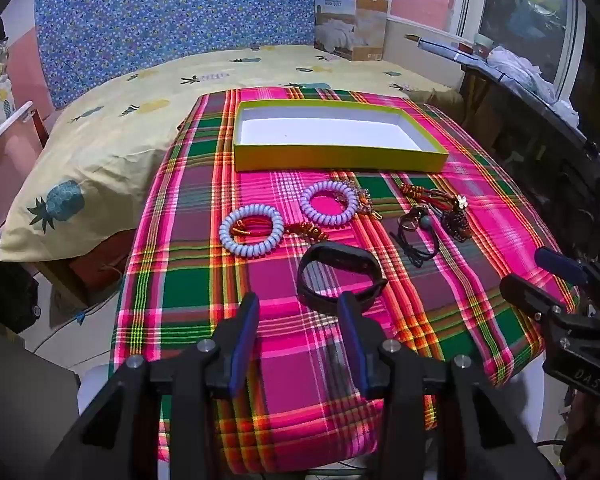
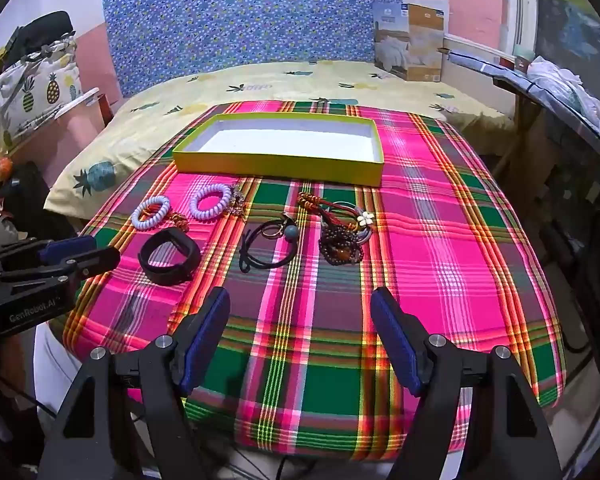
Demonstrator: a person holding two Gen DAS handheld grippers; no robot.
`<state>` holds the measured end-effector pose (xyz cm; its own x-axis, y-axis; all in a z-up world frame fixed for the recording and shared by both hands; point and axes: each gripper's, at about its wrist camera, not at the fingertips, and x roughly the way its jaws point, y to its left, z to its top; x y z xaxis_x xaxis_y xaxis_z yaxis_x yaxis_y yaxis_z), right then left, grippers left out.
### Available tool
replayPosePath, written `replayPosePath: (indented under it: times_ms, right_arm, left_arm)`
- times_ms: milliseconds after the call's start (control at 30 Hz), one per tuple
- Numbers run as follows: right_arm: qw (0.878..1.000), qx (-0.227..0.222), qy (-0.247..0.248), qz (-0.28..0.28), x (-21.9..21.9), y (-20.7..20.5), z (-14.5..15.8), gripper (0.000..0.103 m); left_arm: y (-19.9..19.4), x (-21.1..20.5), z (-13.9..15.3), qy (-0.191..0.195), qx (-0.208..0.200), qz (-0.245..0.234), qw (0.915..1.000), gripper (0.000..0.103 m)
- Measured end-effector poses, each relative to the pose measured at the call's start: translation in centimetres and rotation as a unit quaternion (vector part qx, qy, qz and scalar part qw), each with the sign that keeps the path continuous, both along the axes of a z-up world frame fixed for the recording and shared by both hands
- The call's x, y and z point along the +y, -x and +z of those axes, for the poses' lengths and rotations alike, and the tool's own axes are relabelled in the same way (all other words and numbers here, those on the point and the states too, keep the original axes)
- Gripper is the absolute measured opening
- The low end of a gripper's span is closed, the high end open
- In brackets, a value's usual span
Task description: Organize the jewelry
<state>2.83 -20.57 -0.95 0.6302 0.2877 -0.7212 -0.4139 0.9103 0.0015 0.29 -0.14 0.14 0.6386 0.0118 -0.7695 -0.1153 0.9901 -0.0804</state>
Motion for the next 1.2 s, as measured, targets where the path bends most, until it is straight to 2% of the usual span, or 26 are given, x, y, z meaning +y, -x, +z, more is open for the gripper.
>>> replayPosePath:
  times_ms: [267,333,1200]
  right_arm:
    - [1.0,0.001,0.001,0.0,0.0,0.0,0.0,0.073]
    - [1.0,0.0,0.0,0.0,0.0,0.0,0.0,0.073]
    - [1.0,0.003,0.0,0.0,0.3,-0.1,-0.5,0.073]
  left_arm:
    - [0.3,0.5,-1.4,0.0,-0.003,-0.007,1.0,0.043]
    - [0.4,-0.2,-0.5,-0.005,0.001,-0.004,1.0,0.043]
    - [0.1,-0.6,-0.7,-0.002,0.01,-0.008,0.9999,0.043]
